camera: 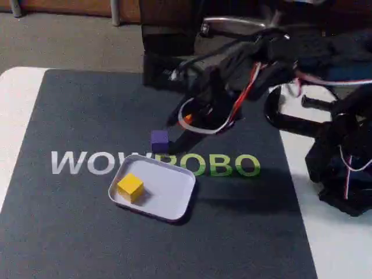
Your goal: Move blocks one by one until all three blocks are in the tray.
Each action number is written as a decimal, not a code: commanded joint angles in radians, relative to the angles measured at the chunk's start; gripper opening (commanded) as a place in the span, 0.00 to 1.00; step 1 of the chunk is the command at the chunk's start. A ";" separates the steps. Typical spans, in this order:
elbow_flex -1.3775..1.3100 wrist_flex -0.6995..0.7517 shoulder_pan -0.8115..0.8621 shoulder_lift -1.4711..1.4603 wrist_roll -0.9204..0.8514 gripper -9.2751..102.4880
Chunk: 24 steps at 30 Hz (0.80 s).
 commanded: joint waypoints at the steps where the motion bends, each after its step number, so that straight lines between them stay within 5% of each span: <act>1: -0.021 0.077 0.038 0.084 -0.051 0.26; 9: -0.009 0.049 0.123 0.002 -0.138 0.25; 24: -0.058 -0.242 0.130 -0.330 -0.132 0.25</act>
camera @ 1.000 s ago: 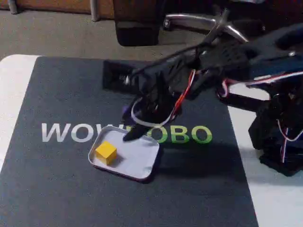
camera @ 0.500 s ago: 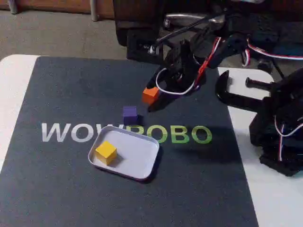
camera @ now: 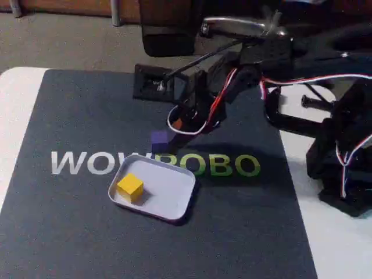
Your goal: Move blocks one by one until all three blocks are in the tray.
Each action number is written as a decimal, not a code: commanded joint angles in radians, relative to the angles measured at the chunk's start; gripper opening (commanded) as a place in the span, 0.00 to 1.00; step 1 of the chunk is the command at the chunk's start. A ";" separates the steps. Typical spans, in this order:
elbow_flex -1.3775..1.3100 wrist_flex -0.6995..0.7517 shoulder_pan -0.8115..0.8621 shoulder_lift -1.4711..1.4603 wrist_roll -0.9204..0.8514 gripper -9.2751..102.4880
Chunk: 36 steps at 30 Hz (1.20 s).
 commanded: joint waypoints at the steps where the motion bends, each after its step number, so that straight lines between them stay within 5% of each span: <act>1: -0.063 -0.038 0.003 -0.020 0.008 0.25; 36: -0.161 -0.043 0.017 -0.175 -0.077 0.25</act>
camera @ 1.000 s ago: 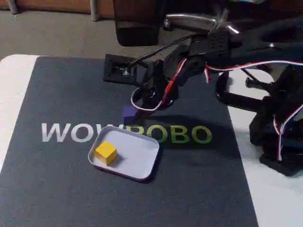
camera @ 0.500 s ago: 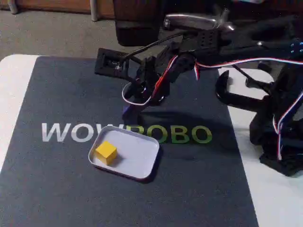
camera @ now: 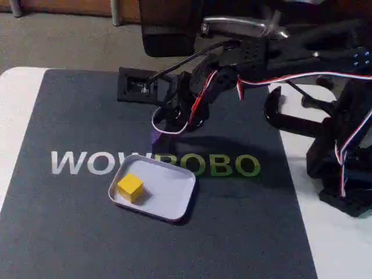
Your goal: Move blocks one by one until all three blocks are in the tray.
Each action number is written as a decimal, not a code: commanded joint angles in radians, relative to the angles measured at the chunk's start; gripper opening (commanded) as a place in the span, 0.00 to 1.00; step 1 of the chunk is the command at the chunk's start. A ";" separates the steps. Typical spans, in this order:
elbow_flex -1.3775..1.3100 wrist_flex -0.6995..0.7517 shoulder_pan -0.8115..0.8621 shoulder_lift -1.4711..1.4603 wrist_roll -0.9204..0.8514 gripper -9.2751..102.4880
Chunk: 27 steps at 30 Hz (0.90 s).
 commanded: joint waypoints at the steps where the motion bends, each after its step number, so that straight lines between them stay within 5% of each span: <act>1: 0.003 -0.014 -0.017 0.008 -0.011 0.25; 18: 0.061 -0.080 -0.005 -0.028 0.005 0.23; 27: 0.067 -0.089 -0.012 -0.028 0.031 0.09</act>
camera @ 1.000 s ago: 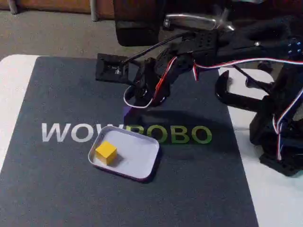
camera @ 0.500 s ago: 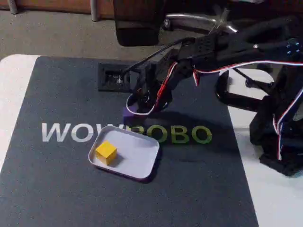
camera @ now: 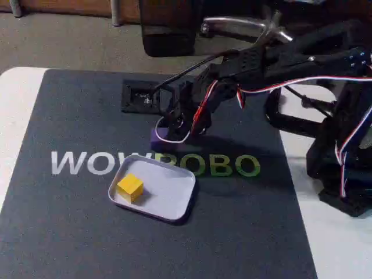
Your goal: Move blocks one by one until all three blocks are in the tray.
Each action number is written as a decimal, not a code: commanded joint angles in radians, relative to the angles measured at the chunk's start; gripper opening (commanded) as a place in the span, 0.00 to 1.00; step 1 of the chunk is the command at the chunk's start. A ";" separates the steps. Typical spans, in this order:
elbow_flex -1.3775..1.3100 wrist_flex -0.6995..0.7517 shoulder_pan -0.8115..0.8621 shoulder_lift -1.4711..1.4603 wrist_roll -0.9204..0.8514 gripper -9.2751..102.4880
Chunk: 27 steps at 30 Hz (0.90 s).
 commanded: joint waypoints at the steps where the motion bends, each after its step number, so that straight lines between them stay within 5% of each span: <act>1: -0.003 -0.018 -0.011 0.008 0.014 0.07; 16: 0.012 -0.023 -0.144 0.261 0.219 0.01; 27: 0.221 -0.020 -0.178 0.390 0.011 0.03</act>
